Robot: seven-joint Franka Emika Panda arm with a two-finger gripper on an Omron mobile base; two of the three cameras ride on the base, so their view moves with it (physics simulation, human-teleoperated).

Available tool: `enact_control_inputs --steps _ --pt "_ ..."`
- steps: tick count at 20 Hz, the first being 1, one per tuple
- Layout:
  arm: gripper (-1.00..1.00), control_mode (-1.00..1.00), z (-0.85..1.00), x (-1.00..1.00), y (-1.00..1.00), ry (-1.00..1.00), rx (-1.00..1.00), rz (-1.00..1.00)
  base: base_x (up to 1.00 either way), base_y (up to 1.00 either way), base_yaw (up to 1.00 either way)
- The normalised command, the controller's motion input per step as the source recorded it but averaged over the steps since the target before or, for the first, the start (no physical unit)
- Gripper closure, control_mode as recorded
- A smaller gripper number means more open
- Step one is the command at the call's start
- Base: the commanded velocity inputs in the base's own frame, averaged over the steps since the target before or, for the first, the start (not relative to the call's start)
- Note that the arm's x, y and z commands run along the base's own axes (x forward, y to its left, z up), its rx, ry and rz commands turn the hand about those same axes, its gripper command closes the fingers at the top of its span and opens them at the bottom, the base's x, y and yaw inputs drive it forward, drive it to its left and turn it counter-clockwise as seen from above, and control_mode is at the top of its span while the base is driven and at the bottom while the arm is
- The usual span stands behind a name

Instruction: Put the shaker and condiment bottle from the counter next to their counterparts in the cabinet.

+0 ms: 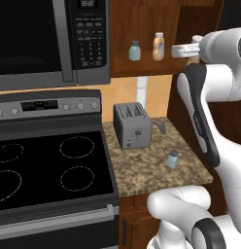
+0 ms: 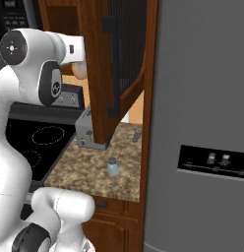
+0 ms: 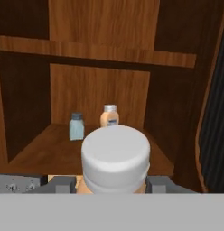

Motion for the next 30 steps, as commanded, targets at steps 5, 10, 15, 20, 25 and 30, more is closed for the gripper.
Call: enact_control_inputs --steps 5,10,15,20,25,30 --pt "1.00 -1.00 0.00 0.57 -0.03 0.00 0.00 -0.02 0.00 0.00 0.00" --pt "1.00 -1.00 -0.24 0.59 0.00 0.00 0.00 -0.03 0.00 0.00 0.00" --pt "1.00 -1.00 -0.19 0.45 0.00 0.00 0.00 -0.09 0.00 0.00 0.00" --pt "1.00 -1.00 -0.01 0.43 0.00 0.00 0.00 -0.04 0.00 0.00 0.00" --pt "1.00 -1.00 0.00 0.53 -0.13 0.00 0.05 -0.01 0.00 0.00 0.00" --pt "1.00 -1.00 0.00 0.46 -0.04 0.00 0.00 0.00 0.00 0.00 0.00"
